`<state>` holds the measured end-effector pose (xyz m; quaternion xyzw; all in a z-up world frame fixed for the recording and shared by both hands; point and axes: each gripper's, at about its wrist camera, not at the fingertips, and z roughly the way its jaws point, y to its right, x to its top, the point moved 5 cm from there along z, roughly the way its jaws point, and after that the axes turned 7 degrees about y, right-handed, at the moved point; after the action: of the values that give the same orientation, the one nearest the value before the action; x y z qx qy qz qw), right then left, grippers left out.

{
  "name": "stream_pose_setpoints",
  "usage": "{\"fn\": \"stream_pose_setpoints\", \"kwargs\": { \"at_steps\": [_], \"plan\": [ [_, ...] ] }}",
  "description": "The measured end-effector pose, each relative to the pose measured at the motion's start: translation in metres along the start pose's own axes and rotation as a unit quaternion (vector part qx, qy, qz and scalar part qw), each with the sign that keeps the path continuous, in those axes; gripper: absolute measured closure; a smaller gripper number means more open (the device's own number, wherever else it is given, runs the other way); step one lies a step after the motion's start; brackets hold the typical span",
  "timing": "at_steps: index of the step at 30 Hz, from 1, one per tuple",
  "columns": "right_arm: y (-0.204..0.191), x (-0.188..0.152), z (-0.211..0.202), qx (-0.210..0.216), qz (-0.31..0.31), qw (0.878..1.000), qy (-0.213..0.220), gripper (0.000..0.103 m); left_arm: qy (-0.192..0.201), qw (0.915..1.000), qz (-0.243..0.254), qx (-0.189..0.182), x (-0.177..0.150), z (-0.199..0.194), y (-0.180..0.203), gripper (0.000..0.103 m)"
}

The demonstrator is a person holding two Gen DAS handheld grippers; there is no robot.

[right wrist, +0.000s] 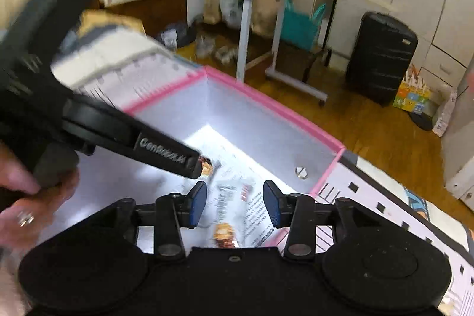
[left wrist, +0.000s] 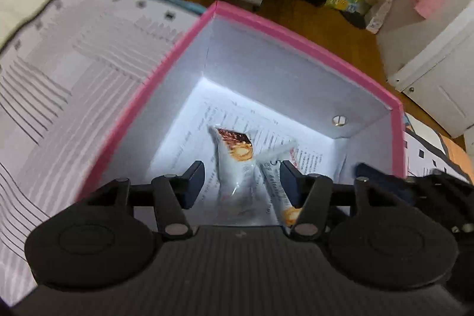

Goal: Organize snacks
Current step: 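Carry both white snack bars into the pink box and open both tools, then grasp the noodle-pictured bag with the left tool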

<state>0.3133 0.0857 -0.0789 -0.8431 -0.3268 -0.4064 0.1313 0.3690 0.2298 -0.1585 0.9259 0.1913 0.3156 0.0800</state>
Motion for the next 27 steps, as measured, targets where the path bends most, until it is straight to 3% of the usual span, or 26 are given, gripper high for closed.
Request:
{"fn": "stream_pose_setpoints", "kwargs": {
  "at_steps": [4, 7, 12, 19, 27],
  "plan": [
    [0.006, 0.006, -0.068, -0.03, 0.011, 0.999, 0.034, 0.053, 0.009, 0.999, 0.042, -0.015, -0.003, -0.042, 0.003, 0.047],
    [0.011, -0.001, -0.122, -0.03, 0.041, 0.998, 0.048, 0.052, 0.023, 0.9963, 0.074, -0.036, -0.008, -0.082, 0.01, 0.047],
    [0.028, -0.021, -0.186, -0.044, 0.098, 0.992, 0.063, 0.051, 0.041, 0.9866, 0.116, -0.107, -0.025, -0.148, 0.04, 0.047],
    [0.049, -0.047, -0.214, -0.093, 0.099, 0.988, 0.071, 0.051, 0.052, 0.9709, 0.14, -0.187, -0.062, -0.197, 0.093, 0.049],
    [0.081, -0.094, -0.226, -0.113, 0.118, 0.986, 0.035, 0.05, 0.027, 0.9609, 0.163, -0.222, -0.105, -0.191, 0.139, 0.053]
  ]
}}
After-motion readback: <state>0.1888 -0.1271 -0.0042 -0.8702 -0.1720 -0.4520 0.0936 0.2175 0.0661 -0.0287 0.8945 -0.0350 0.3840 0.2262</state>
